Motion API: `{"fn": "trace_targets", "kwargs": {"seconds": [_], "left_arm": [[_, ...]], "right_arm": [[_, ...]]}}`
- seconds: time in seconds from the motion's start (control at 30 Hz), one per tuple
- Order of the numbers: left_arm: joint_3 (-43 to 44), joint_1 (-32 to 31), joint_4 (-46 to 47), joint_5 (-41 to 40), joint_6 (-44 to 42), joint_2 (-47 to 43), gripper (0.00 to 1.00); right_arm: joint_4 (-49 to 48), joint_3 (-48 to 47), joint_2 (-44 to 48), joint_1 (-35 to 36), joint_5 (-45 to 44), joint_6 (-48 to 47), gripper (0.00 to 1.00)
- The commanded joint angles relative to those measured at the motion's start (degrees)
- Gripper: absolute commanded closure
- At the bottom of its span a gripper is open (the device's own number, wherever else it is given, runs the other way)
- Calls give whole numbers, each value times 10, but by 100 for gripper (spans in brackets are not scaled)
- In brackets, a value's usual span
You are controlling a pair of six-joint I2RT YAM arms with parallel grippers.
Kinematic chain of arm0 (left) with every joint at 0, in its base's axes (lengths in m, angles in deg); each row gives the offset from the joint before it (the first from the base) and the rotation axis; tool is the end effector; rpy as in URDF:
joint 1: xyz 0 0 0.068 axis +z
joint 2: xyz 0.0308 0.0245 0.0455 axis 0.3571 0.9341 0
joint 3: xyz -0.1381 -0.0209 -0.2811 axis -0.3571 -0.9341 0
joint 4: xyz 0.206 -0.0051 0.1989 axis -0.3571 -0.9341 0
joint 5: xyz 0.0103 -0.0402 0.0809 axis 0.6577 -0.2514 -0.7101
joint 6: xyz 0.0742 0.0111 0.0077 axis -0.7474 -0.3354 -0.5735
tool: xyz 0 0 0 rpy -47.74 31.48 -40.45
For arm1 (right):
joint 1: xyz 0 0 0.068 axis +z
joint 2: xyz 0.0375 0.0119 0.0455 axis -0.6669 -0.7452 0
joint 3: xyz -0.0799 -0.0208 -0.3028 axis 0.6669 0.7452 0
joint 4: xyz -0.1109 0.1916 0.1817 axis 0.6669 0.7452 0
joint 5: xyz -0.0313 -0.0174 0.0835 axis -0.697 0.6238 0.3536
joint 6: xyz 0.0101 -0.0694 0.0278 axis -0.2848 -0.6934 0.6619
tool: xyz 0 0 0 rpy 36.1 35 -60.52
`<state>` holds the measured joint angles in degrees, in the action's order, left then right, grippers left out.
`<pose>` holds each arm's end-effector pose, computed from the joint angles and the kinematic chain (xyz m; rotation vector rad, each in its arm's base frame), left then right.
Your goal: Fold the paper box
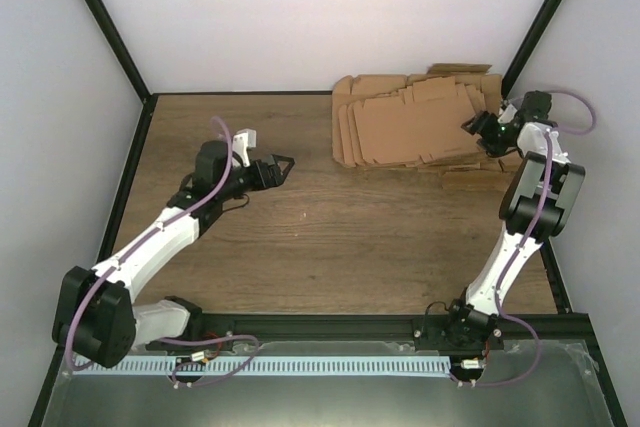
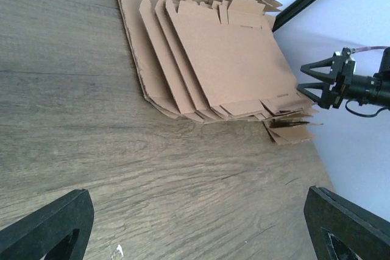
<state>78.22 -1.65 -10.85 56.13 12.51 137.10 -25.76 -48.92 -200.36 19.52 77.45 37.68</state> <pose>0.2770 -0.1395 0.2823 0.0523 2.1148 -0.9634 0.4853 -0.1621 0.2162 0.5980 2.3850 0.6712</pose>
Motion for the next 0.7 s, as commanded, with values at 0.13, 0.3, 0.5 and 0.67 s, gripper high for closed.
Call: {"fn": "trace_targets", "kwargs": {"seconds": [0.13,0.3,0.5,0.67], "left_arm": [[-17,-4,-1,3,2,-25,2],[-19,-4,-5,2,1,-32,2],[-19,-4,-9,-1,0,-36,3],[-18,-4,-8,-5,4,-37,2]], "right_arm": [[-20,37,66,9,53,7,22],[-7,18,66,8,-95,5,15],[6,-19,28,9,-147,5,13],[7,-24,12,9,-120,1,12]]}}
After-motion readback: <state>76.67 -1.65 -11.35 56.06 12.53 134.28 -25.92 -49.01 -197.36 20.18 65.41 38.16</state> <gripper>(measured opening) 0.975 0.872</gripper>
